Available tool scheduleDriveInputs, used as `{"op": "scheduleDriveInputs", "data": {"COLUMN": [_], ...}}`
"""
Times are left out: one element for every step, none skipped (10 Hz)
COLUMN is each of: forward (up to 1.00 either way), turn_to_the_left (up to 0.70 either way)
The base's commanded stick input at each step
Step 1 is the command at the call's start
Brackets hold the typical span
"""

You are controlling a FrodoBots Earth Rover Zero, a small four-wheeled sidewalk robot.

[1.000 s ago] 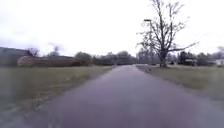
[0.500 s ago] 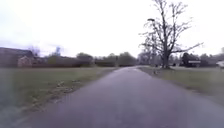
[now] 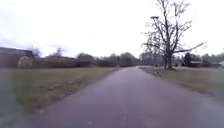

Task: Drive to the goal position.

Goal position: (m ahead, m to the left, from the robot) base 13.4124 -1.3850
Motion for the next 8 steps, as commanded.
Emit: {"op": "scheduleDriveInputs", "data": {"forward": [1.00, 1.00, 1.00, 1.00, 1.00, 1.00, 1.00, 1.00], "turn_to_the_left": [-0.30, 0.00, 0.00, 0.00, 0.00, 0.00, 0.00, 0.00]}}
